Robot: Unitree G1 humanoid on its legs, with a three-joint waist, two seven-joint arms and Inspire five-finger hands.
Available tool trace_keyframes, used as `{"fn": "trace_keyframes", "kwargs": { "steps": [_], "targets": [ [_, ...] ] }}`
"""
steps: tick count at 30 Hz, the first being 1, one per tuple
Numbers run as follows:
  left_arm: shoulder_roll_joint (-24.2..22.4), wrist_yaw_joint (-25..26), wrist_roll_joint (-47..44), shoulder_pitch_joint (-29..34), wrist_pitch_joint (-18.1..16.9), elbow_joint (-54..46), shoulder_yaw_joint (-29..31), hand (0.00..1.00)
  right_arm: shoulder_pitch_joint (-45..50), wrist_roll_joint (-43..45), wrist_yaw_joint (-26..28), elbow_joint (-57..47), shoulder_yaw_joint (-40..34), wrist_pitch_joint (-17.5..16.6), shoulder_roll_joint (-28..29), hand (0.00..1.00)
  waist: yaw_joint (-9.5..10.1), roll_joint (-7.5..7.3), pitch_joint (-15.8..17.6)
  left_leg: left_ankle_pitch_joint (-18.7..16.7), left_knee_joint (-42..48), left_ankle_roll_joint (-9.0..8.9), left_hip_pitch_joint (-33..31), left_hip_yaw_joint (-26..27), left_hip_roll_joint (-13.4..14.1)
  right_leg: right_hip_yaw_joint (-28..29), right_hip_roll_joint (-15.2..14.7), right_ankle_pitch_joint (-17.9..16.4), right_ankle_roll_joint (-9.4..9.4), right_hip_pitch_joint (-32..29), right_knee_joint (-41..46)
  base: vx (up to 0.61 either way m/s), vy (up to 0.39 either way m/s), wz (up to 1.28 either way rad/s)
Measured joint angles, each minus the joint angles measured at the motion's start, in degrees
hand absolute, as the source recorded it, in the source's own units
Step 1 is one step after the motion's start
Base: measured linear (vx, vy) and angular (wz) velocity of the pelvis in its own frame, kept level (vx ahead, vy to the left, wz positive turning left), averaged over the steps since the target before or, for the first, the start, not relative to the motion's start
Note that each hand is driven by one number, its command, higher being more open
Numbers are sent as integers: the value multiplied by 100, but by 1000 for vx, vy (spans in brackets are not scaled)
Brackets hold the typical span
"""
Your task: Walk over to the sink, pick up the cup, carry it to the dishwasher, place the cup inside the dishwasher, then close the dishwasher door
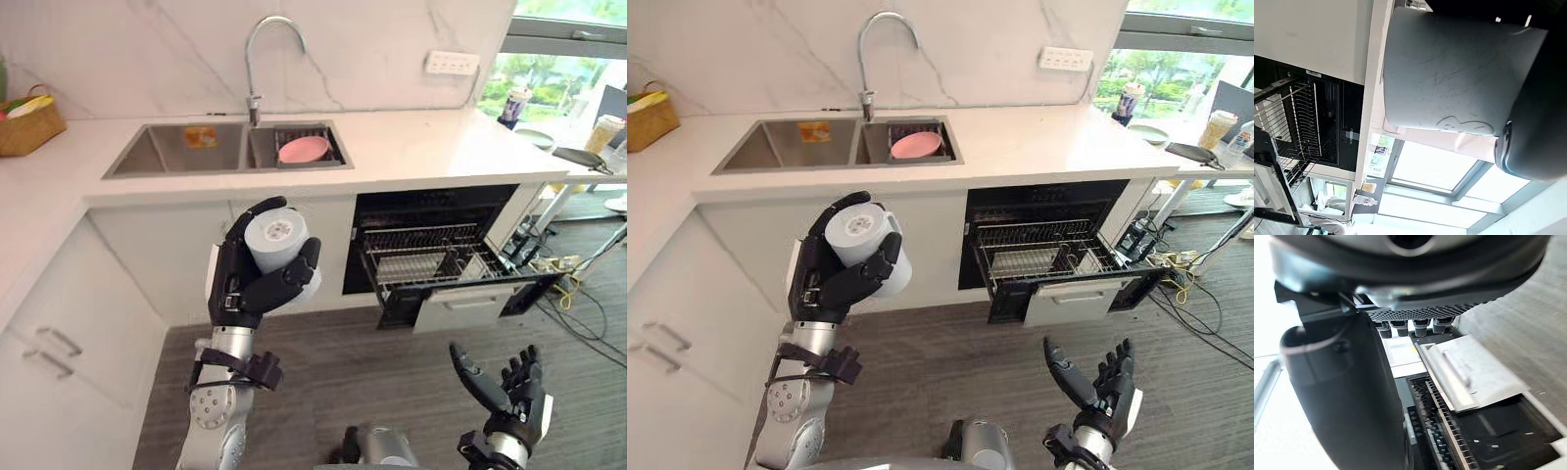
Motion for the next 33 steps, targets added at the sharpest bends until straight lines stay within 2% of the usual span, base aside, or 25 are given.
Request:
{"fn": "trace_keyframes", "kwargs": {
  "steps": [2,4,5,7,8,9,10,12,13,14,15,16,18,19,20,22,23,24,26,28,29,30,31,32,33],
  "targets": [
    [-39,-17,19,-29,4,42,-165,0,-74,0,-106,-263,214,61,39,100,14,62,70,153,925,-12,-160,68,308,106,280,-297,15,210,33,543,-57,-65],
    [-75,-28,103,-44,4,41,-356,0,18,0,-211,-814,233,104,157,100,14,130,143,972,2479,-28,-658,-30,732,183,545,-520,51,604,-123,423,-52,-39],
    [-116,-12,128,-6,3,39,-436,0,31,24,-252,-1206,229,101,144,100,85,161,167,1909,3681,-70,-1201,-214,1027,354,717,-622,117,907,-332,413,-38,-63],
    [-121,51,165,43,3,22,-490,0,24,65,-203,-1695,231,-63,116,100,142,202,173,1780,4904,-59,-2175,-400,1455,596,947,-652,158,1276,-680,323,-9,-74],
    [-116,76,243,85,2,22,-473,0,37,60,-107,-1908,231,-275,89,100,168,173,168,1452,4960,-48,-2647,-409,1591,762,1008,-657,185,1519,-936,354,21,-77],
    [-126,66,242,161,-10,22,-448,0,15,59,-49,-2097,229,-461,5,100,200,159,154,1059,4522,-28,-2969,-332,1624,981,1017,-649,221,1739,-1147,378,38,-76],
    [-133,60,240,205,-14,23,-429,0,-20,57,-8,-2157,227,-547,-60,100,218,162,145,895,4146,-37,-3051,-311,1581,1109,1005,-638,219,1824,-1238,402,84,-95],
    [-181,-4,238,344,-17,28,-335,0,-185,63,197,-2256,234,-649,-332,100,352,157,128,598,2115,-108,-3034,-509,1069,1717,899,-692,347,1996,-1341,415,151,-117],
    [-196,-19,239,381,-19,29,-313,0,-212,64,277,-2254,245,-646,-372,100,367,146,124,595,1649,-120,-3039,-660,891,1860,867,-723,403,2037,-1340,540,269,-114],
    [-218,-29,239,466,-19,30,-303,0,-230,69,391,-2255,295,-644,-381,100,384,123,111,621,855,-147,-3058,-1061,509,2108,759,-814,569,2067,-1305,454,251,-82],
    [-227,-49,241,524,-20,29,-304,0,-232,76,444,-2255,325,-635,-369,100,387,119,108,740,506,-159,-3068,-1265,344,2229,708,-875,681,2072,-1264,557,327,-122],
    [-217,-81,241,741,-21,37,-307,0,-174,78,547,-2220,501,-527,-293,100,463,22,33,1094,118,-242,-2802,-1287,52,2580,493,-1060,1043,2122,-1128,374,218,-91],
    [-223,-107,238,817,-23,35,-321,0,-6,63,582,-2245,728,-428,-172,100,401,-11,-19,1011,19,-31,-2518,-1129,-10,2741,380,-936,1356,2179,-1041,459,214,-63],
    [-219,-104,239,808,-24,36,-316,0,71,30,638,-2247,814,-323,-174,100,417,-29,-28,982,-14,18,-2399,-1128,25,2726,406,-759,1394,2168,-885,400,166,-47],
    [-220,-90,234,796,-32,48,-303,0,115,-21,688,-2247,864,-250,-188,100,438,-22,-20,971,-158,34,-2183,-1161,76,2669,434,-708,1366,2027,-537,318,115,-49],
    [-227,-94,225,734,-66,62,-307,0,178,-40,838,-2279,889,-203,-199,100,410,28,-50,968,-466,35,-1794,-1164,198,2554,398,-858,1230,1923,-926,235,45,-42],
    [-225,-112,225,650,-97,68,-319,0,245,-38,866,-2330,885,-203,-171,100,333,-46,-153,941,-520,19,-1757,-1133,212,2477,276,-753,1256,1784,-1572,247,-26,-12],
    [-222,-133,221,537,-113,113,-342,0,322,-28,902,-2428,849,-201,-153,100,233,-175,-224,842,-483,-35,-1712,-1127,177,2374,144,-169,1264,1728,-1980,262,-54,10],
    [-237,-191,226,482,-90,267,-377,0,416,-4,992,-2461,647,-164,-198,100,140,-112,-335,822,-556,-59,-1552,-1077,235,2107,183,-162,1260,1756,-1800,331,-104,-15],
    [-240,-170,238,515,-89,298,-280,0,252,89,1162,-2389,587,-83,-370,100,194,-6,-383,826,-678,-63,-1347,-703,343,1240,127,-159,1254,1418,-1244,207,-85,-96],
    [-233,-49,249,512,-70,298,-66,0,9,124,1414,-2234,623,-54,-429,100,207,-13,-355,829,-322,-69,-1388,-416,404,501,-33,-80,1121,1265,-896,105,-50,-134],
    [-192,91,283,475,-30,303,184,0,-257,216,1629,-2105,669,-26,-424,100,247,-94,-213,705,554,-103,-1805,-346,444,95,-210,50,881,1251,-755,81,-15,-149],
    [-180,168,311,469,-29,298,271,0,-403,254,1737,-2041,676,-30,-428,100,312,-107,-170,475,367,-127,-1891,-408,309,12,-286,88,812,1239,-791,51,13,-158],
    [-150,279,347,435,-27,251,384,0,-741,294,1845,-1916,643,-28,-426,100,372,-62,-146,814,-884,-26,-1901,-574,48,-154,-346,94,803,1174,-890,26,57,-174],
    [-151,342,346,374,-25,206,507,0,-1085,286,1909,-1659,646,-27,-455,100,480,24,-87,1344,-1325,-54,-1804,-355,71,-258,-350,84,845,1116,-835,35,44,-159]
  ]
}}
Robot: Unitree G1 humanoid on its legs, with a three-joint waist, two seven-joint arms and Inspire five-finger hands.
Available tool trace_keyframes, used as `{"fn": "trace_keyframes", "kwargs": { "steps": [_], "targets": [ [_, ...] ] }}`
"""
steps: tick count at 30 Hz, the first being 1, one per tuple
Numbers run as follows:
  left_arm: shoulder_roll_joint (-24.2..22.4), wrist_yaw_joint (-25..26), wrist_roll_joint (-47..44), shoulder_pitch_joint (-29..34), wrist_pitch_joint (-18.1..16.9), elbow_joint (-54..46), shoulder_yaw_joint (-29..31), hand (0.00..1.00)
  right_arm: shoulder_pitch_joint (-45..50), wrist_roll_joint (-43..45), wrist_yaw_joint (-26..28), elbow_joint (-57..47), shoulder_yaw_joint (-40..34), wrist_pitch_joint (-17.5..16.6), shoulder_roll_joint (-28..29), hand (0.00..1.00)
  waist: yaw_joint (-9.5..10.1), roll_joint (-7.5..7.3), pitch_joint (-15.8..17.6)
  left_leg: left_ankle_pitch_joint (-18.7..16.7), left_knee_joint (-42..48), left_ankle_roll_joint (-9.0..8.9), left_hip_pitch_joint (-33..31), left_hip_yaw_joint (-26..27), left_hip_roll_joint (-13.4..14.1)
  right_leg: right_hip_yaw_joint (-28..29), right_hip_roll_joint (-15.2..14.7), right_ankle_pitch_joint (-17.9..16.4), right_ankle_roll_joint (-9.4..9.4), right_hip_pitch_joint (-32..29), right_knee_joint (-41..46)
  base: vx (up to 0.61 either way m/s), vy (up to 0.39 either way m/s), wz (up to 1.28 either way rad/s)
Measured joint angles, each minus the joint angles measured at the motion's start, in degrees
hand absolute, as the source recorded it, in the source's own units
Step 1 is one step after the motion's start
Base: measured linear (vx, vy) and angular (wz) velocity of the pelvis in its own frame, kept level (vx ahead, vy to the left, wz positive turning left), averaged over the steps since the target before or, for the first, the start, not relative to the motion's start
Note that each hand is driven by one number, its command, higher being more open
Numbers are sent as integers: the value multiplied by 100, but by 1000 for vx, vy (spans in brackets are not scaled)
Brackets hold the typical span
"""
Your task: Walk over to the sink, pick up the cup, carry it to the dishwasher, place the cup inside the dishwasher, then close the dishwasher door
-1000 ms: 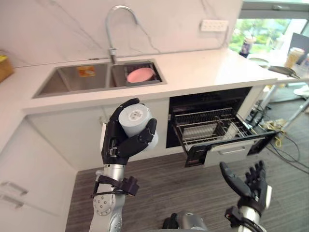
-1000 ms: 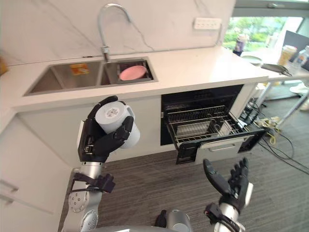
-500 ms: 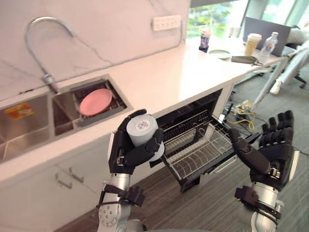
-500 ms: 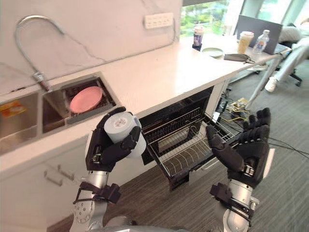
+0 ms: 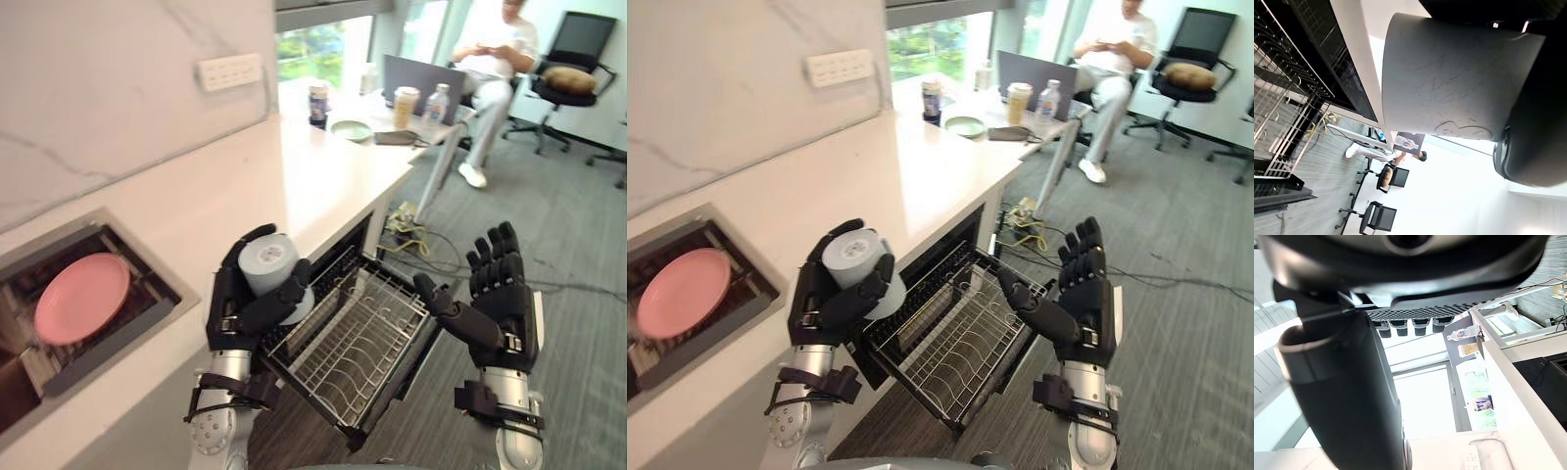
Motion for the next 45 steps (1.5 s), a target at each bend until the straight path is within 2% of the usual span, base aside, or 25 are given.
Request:
{"fn": "trace_keyframes", "kwargs": {
  "steps": [1,2,3,4,5,6,9,10,12,15,18,19,20,23,26,27,28,29,30,31,33,38,40,42,45],
  "targets": [
    [13,34,-1,-37,41,-4,50,0,-103,-13,8,116,38,34,12,100,17,54,-6,19,-65,34,17,97,84,-89,-14,52,2,-33,56,20,40,-95],
    [28,84,0,-211,84,-2,73,0,-124,-47,10,252,70,61,41,100,-39,65,38,24,-107,44,54,92,165,-371,-262,-64,-267,-71,459,88,44,-21],
    [34,100,-1,-396,88,7,59,0,-125,-106,-1,350,84,94,62,100,-40,38,63,22,-75,46,69,67,212,-406,-594,-76,-278,-53,604,101,51,3],
    [47,101,-1,-474,88,11,62,0,-122,-129,-7,358,108,138,69,100,-41,31,73,21,-20,45,21,42,240,-322,-691,36,-203,10,439,131,21,18],
    [89,103,-1,-608,91,19,70,0,-121,-214,-10,337,163,160,74,100,-39,-109,64,9,96,25,-87,-48,249,5,-838,891,-255,193,-4,85,-65,31],
    [125,100,0,-714,98,59,60,0,-124,-244,-17,329,168,163,74,100,-47,-159,77,-9,149,-3,-135,-170,248,264,-848,1078,-135,247,-68,67,-96,68],
    [105,95,1,-793,189,161,-104,0,-130,-346,-118,331,135,233,9,100,2,-157,101,11,85,-53,-4,-552,327,632,-775,1033,-3,294,400,81,-129,72],
    [114,131,2,-781,185,180,-87,0,-137,-344,-150,332,185,255,-40,100,38,-189,77,14,90,-59,21,-645,328,786,-779,656,323,309,231,54,-107,45],
    [153,366,5,-785,166,185,-2,0,-260,-341,-124,334,295,277,-99,100,140,-363,4,4,183,-164,-100,-621,309,801,-731,722,438,331,-743,35,-210,23],
    [130,683,86,-754,167,223,102,0,-475,-305,-17,337,312,396,-259,100,316,-341,12,-3,328,-402,-283,-487,572,755,-336,834,822,793,-1958,30,-263,-23],
    [73,977,330,-713,176,393,306,0,-602,-163,149,331,372,473,-404,100,309,-386,113,-210,1243,-686,-689,-436,796,702,-151,872,885,1120,-2518,31,-206,-23],
    [48,1004,381,-679,180,425,304,0,-607,-86,183,334,348,483,-413,100,300,-372,156,-296,1150,-715,-739,-450,796,693,-167,872,885,1169,-2519,-1,-91,7],
    [-41,997,406,-569,182,409,279,0,-622,-8,206,337,287,492,-539,100,245,-226,170,217,671,-518,-750,-176,849,554,-118,870,887,1210,-2496,8,-52,6],
    [-136,972,390,-367,158,363,386,0,-616,15,271,329,254,597,-566,100,161,-112,243,225,1654,-516,-1173,445,1131,99,-67,683,877,1315,-2413,-16,-82,24],
    [-86,975,399,-234,44,295,385,0,-710,40,399,345,104,596,-577,100,154,-31,308,358,1098,-439,-1131,404,1060,-139,-27,649,784,1218,-2388,-94,-40,44],
    [-165,971,401,-199,44,289,344,0,-787,81,438,387,-37,602,-631,100,178,67,363,24,1690,-280,-1144,498,1160,-234,-25,641,770,1236,-2307,-71,27,41],
    [-202,968,397,-166,43,284,292,0,-785,153,429,389,-100,607,-649,100,181,93,353,-115,1879,-280,-1082,497,1139,-260,-28,641,770,1252,-2273,-69,68,36],
    [-211,924,397,-179,43,261,178,0,-783,209,426,363,-264,606,-636,100,100,211,294,-176,1567,-348,-908,475,1027,-331,-34,634,765,1266,-2176,-39,60,36],
    [-201,872,397,-191,43,226,146,0,-782,231,408,345,-320,606,-609,100,30,213,274,-169,1250,-363,-804,445,926,-391,-71,629,759,1251,-2129,-83,124,52],
    [-178,778,392,-245,42,141,70,0,-754,248,358,296,-405,601,-525,100,-75,68,284,181,517,-299,-562,425,595,-436,-278,597,730,1144,-1975,-85,99,43],
    [-139,722,397,-445,39,70,-94,0,-647,246,346,74,-466,598,-469,100,-227,44,290,892,-742,-146,-192,380,128,-429,-574,594,715,911,-1670,-138,150,41],
    [-209,730,633,-757,40,112,-489,0,-356,247,352,-98,-560,600,-259,100,-352,14,323,1140,-1224,-36,-169,223,-67,-397,-767,597,713,685,-1242,-119,89,23],
    [-195,729,811,-755,40,125,-619,0,-146,267,430,-283,-555,601,-233,100,-433,14,354,1185,-1292,8,-121,77,-87,-94,-824,608,697,577,-853,-58,69,35],
    [-160,705,906,-761,33,230,-627,0,130,422,600,-580,-546,589,-159,100,-469,6,364,1279,-1399,38,-69,-148,-126,626,-810,617,683,428,-429,-28,39,46],
    [-102,652,884,-805,15,411,-579,0,257,475,734,-753,-474,483,-166,100,-443,3,368,1389,-1426,75,-125,-390,-179,988,-762,616,683,471,-486,28,-9,45]
  ]
}}
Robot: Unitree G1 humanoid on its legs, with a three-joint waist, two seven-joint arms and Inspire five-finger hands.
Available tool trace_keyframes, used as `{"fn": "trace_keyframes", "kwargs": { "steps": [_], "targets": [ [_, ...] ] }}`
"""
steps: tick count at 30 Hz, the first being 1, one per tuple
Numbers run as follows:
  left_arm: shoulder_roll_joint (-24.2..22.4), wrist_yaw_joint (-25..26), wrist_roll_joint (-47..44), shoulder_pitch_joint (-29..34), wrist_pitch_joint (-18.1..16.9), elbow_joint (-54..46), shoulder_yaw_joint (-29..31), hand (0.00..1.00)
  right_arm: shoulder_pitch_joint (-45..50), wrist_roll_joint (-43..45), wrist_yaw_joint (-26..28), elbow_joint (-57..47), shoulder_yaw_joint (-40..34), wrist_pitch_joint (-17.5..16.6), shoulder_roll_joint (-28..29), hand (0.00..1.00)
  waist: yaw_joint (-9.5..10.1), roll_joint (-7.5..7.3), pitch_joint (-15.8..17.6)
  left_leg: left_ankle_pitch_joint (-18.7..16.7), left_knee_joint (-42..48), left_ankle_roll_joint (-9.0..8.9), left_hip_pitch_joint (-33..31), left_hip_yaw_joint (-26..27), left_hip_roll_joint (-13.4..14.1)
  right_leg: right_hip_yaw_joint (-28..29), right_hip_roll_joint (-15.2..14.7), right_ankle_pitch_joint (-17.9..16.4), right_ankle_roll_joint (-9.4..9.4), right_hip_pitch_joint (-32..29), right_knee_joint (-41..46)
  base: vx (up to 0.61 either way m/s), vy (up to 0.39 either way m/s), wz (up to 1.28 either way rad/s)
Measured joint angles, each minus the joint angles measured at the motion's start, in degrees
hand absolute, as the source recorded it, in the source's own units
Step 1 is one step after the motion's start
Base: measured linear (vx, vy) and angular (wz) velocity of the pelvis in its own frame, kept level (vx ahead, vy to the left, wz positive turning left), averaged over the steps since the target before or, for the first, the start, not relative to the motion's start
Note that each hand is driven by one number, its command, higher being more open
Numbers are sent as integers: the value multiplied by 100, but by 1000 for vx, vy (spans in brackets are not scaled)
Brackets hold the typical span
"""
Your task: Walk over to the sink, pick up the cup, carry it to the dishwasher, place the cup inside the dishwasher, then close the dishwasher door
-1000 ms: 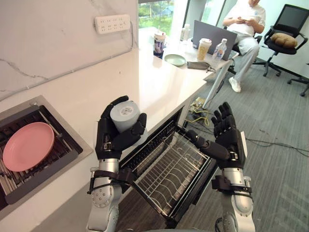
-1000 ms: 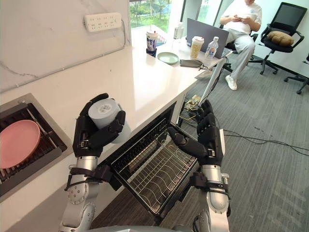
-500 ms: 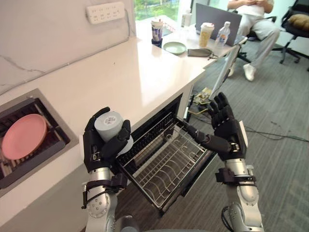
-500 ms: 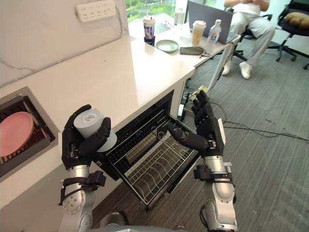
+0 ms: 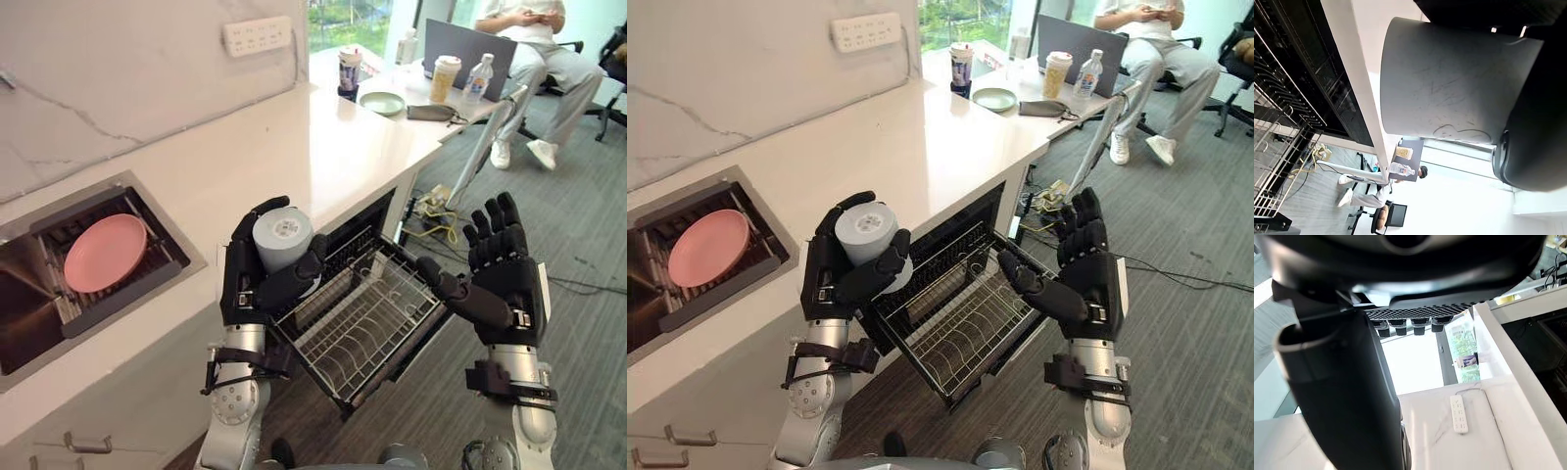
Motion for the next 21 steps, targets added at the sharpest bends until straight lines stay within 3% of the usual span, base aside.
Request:
{"fn": "trace_keyframes", "kwargs": {
  "steps": [4,6,8,15,21],
  "targets": [
    [226,-45,-103,-131,5,4,8,0,-204,-7,8,-4,478,5,-42,100,186,-21,13,82,0,-30,-63,54,-49,36,96,25,43,377,-944,21,-26,-3],
    [266,80,-142,-317,67,4,46,0,-634,-27,77,92,909,140,-151,100,286,-22,14,107,3,-31,-44,264,-43,73,148,152,255,549,-1505,-17,-31,-45],
    [242,177,-163,-447,167,4,5,0,-838,-31,161,175,1039,287,-236,100,286,-22,15,150,20,-40,25,301,-21,82,194,181,297,674,-1666,-14,-51,-18],
    [196,281,-160,-518,406,85,-367,0,-844,-65,387,198,1229,826,-372,100,250,13,38,230,-16,-170,135,279,163,52,426,141,259,864,-1818,-69,-44,-2],
    [178,252,-86,-511,462,307,-672,0,-840,-56,388,200,1498,976,-359,100,178,48,59,385,-20,-265,104,217,298,-4,566,76,148,846,-1851,-72,-22,5]
  ]
}}
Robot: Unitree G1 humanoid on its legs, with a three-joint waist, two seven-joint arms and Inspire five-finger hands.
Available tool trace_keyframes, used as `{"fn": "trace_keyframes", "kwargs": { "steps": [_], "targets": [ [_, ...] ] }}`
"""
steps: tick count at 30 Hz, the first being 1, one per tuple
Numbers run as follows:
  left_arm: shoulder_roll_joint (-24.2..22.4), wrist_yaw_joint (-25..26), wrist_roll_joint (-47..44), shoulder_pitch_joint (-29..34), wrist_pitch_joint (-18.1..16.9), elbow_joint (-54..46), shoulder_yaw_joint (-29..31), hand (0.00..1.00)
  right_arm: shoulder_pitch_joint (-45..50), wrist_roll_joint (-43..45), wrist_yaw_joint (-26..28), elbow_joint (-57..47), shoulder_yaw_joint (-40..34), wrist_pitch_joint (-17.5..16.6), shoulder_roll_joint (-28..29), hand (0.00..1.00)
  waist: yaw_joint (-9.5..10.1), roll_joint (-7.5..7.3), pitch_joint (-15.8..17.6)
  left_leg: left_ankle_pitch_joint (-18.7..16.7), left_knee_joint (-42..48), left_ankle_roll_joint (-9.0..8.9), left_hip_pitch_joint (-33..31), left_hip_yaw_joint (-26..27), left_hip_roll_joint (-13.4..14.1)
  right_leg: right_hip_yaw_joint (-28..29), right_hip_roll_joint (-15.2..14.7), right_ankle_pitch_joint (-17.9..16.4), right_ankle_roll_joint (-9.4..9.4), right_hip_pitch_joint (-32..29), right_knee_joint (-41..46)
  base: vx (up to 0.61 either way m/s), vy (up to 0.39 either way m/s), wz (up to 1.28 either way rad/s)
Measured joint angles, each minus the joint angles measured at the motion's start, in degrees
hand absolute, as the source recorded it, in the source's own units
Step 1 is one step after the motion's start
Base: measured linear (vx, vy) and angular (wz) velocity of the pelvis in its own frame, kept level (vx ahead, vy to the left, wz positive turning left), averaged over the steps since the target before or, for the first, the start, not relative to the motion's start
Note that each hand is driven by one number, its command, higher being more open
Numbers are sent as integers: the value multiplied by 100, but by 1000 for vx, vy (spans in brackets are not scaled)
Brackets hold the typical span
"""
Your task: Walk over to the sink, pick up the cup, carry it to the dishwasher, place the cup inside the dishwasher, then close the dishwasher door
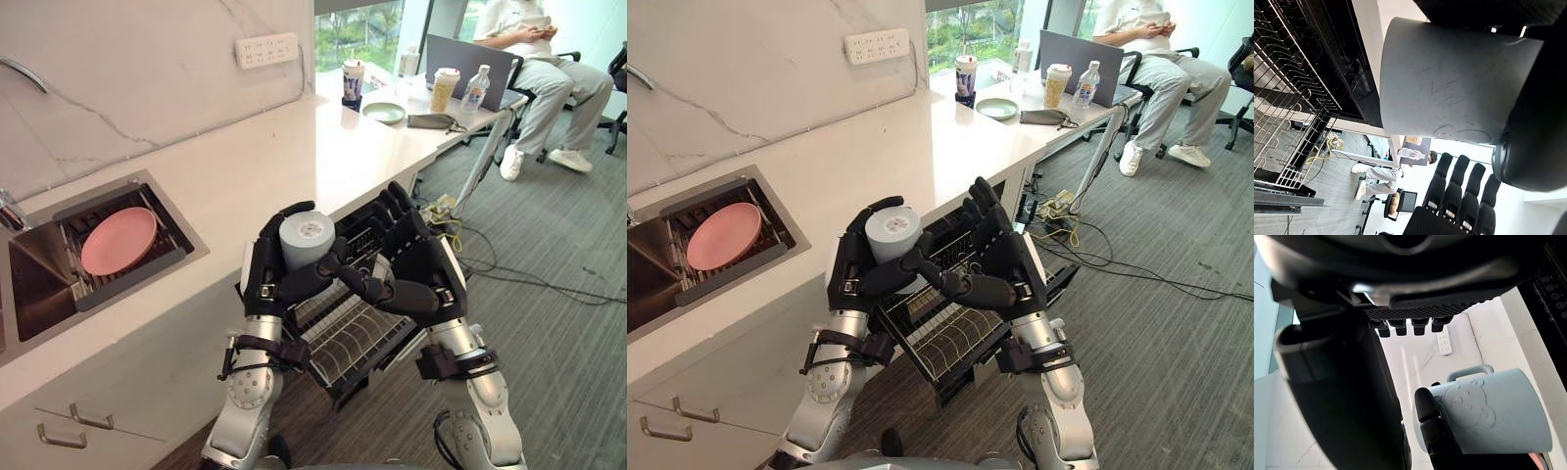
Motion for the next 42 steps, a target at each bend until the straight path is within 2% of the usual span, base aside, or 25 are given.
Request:
{"fn": "trace_keyframes", "kwargs": {
  "steps": [4,6,20,35,42],
  "targets": [
    [7,-155,-30,0,107,23,-50,0,1,-14,-4,0,148,26,37,100,-16,-7,-6,44,1,30,-63,-11,19,6,22,36,-37,-54,-25,18,-2,-1],
    [29,-191,-29,0,165,33,-127,0,0,-14,-16,0,194,32,35,100,-18,-9,-8,64,2,25,-71,-13,24,4,36,100,25,-46,-47,56,-14,-1],
    [187,-236,-23,6,160,35,-238,0,78,-85,-7,64,357,278,-39,100,-81,-5,-146,83,0,10,-60,-14,54,19,63,71,-47,-48,-56,6,-2,0],
    [253,-125,92,88,132,135,-18,0,217,-226,95,346,349,573,-25,100,-177,-7,-313,92,0,7,-41,42,73,89,80,116,-50,-60,-81,0,0,0],
    [280,-189,102,89,117,135,-9,0,283,-244,118,346,346,582,28,100,-182,-7,-315,86,0,1,-25,79,77,117,81,126,-57,-63,-82,0,0,-2]
  ]
}}
